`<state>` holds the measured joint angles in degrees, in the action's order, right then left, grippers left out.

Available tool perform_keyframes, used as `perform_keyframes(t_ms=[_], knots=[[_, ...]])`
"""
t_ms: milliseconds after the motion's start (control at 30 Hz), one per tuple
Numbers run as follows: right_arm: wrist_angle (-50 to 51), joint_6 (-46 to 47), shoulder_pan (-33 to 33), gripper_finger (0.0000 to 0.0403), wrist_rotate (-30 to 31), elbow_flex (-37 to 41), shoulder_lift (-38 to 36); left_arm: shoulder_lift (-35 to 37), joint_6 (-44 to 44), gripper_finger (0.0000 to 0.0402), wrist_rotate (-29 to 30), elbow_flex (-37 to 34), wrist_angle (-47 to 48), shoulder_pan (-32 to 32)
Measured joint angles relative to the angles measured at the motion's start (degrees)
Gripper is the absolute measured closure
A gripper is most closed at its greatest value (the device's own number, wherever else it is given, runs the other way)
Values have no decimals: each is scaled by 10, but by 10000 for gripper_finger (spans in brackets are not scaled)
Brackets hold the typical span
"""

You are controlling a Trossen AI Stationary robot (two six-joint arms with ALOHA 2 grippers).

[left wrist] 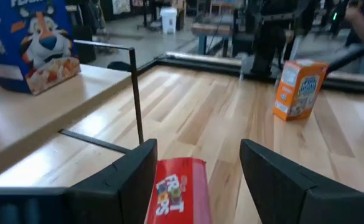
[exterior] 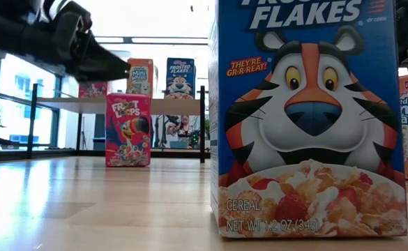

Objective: Stack cereal on shelf
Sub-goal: Put the red cereal box on the the shelf aligned with the other red cereal boxes

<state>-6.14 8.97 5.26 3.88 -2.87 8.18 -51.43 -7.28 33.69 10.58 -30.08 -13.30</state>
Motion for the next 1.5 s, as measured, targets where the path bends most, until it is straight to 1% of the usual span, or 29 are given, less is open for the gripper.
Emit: perform_keyframes(t_ms=[133,300,433,567,700,833,1000,1100,1233,1500], knots=[[0,0,0,125,0,0,0,23,-34,180,-1,82,177,3],[1,0,0,125,0,0,0,22,-106,181,-9,197,381,4],[3,0,0,125,0,0,0,1,-150,180,-28,278,510,10],[5,0,0,125,0,0,0,-31,-165,180,-55,339,589,26],[8,0,0,125,0,0,0,-65,-166,178,-93,378,625,50],[8,0,0,125,0,0,0,-98,-166,162,-132,400,650,78],[8,0,0,125,0,0,0,-134,-167,136,-184,405,664,113],[8,0,0,125,0,0,0,-152,-167,126,-209,406,667,129],[8,0,0,125,0,0,0,-173,-166,123,-229,406,669,144],[10,0,0,125,0,0,0,-202,-162,123,-242,406,667,156]])
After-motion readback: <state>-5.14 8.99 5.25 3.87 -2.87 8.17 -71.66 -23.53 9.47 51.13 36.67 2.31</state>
